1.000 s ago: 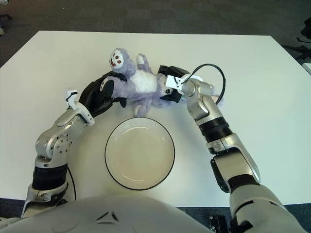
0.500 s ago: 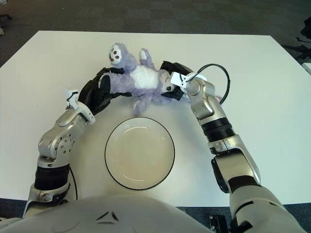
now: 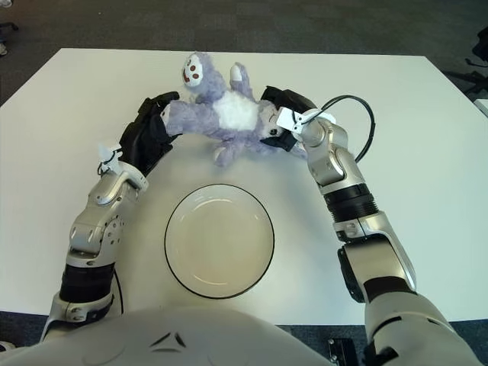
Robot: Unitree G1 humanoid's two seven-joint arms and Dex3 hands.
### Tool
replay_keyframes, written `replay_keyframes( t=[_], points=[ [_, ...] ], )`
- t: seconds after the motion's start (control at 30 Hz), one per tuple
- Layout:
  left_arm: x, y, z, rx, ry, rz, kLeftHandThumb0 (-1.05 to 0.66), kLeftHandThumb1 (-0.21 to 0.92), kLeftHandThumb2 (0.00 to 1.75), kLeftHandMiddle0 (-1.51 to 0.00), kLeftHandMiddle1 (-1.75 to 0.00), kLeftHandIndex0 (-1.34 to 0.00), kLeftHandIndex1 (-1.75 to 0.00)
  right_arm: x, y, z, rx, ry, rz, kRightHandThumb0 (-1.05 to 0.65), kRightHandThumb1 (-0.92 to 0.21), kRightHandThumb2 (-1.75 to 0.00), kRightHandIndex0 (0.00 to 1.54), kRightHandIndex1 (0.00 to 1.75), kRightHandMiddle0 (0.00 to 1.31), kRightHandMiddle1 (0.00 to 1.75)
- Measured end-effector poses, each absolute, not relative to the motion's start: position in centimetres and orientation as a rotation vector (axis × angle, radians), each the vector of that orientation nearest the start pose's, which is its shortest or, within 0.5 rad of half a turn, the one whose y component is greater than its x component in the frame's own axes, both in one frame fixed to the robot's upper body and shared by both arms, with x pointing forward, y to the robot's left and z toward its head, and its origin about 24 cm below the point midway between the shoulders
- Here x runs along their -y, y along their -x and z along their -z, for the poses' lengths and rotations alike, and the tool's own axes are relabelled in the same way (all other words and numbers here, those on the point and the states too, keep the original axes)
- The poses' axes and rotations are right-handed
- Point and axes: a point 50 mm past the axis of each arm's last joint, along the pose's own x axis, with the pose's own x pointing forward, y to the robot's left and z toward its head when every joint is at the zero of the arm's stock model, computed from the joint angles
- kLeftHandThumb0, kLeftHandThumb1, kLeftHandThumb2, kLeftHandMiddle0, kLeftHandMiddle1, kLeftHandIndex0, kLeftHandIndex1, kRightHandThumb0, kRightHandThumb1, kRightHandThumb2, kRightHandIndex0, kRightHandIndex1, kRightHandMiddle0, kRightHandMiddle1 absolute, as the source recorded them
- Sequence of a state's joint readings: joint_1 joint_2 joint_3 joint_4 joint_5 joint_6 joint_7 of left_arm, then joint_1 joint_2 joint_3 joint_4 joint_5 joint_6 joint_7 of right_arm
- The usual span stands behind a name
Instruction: Put the doll into the plate.
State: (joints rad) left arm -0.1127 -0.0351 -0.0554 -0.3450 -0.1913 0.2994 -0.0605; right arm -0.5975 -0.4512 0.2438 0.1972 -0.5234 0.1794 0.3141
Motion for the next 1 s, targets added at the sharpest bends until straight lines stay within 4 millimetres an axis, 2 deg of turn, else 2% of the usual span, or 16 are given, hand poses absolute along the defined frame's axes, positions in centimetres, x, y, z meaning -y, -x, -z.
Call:
replay_keyframes(
  t=[0.17, 0.27, 0.47, 0.6, 0.63, 0.73, 0.87, 0.97, 1.0],
  points=[
    [-11.5, -26.3, -12.0, 0.181, 0.205, 0.188, -0.91, 0.92, 0.93, -0.30, -0.50, 0.00, -0.64, 15.6, -34.8, -14.9, 0.108, 1.085, -0.312, 0.00, 0.02, -1.52, 1.02, 1.19, 0.75, 1.75],
    [-11.6, -26.4, -12.0, 0.201, 0.199, 0.170, -0.91, 0.92, 0.94, -0.31, -0.49, 0.00, -0.63, 15.6, -34.8, -15.1, 0.126, 1.087, -0.314, 0.00, 0.05, -1.59, 1.00, 1.33, 0.72, 1.75],
    [-12.4, -26.7, -11.5, 0.245, 0.199, 0.100, -0.90, 0.92, 0.97, -0.28, -0.46, 0.00, -0.59, 16.0, -34.5, -16.3, 0.181, 1.052, -0.291, 0.00, 0.05, -1.60, 0.99, 1.37, 0.71, 1.75],
    [-13.1, -27.1, -11.0, 0.256, 0.176, 0.042, -0.91, 0.92, 0.98, -0.28, -0.43, 0.00, -0.61, 16.2, -34.3, -17.3, 0.216, 1.054, -0.266, 0.00, 0.08, -1.69, 0.96, 1.58, 0.70, 1.72],
    [-13.3, -27.2, -11.0, 0.257, 0.171, 0.030, -0.91, 0.92, 0.98, -0.28, -0.42, 0.00, -0.62, 16.3, -34.2, -17.5, 0.222, 1.054, -0.261, 0.00, 0.09, -1.70, 0.95, 1.64, 0.73, 1.66],
    [-13.9, -27.8, -10.6, 0.261, 0.150, -0.009, -0.90, 0.92, 0.97, -0.29, -0.41, 0.00, -0.64, 16.3, -33.9, -18.1, 0.246, 1.048, -0.246, -0.01, 0.10, -1.72, 0.94, 1.71, 0.76, 1.59],
    [-14.6, -28.7, -10.1, 0.252, 0.120, -0.049, -0.89, 0.92, 0.97, -0.32, -0.41, 0.00, -0.67, 16.3, -33.5, -18.7, 0.269, 1.029, -0.238, -0.01, 0.10, -1.72, 0.93, 1.74, 0.75, 1.59],
    [-15.0, -29.1, -9.7, 0.239, 0.115, -0.076, -0.88, 0.92, 0.96, -0.35, -0.42, 0.00, -0.70, 16.4, -33.2, -19.0, 0.270, 0.996, -0.250, -0.01, 0.08, -1.72, 0.94, 1.68, 0.69, 1.69],
    [-15.1, -29.2, -9.6, 0.236, 0.114, -0.083, -0.88, 0.92, 0.96, -0.36, -0.42, 0.00, -0.70, 16.4, -33.1, -19.0, 0.270, 0.984, -0.255, 0.00, 0.07, -1.69, 0.96, 1.61, 0.67, 1.71]
  ],
)
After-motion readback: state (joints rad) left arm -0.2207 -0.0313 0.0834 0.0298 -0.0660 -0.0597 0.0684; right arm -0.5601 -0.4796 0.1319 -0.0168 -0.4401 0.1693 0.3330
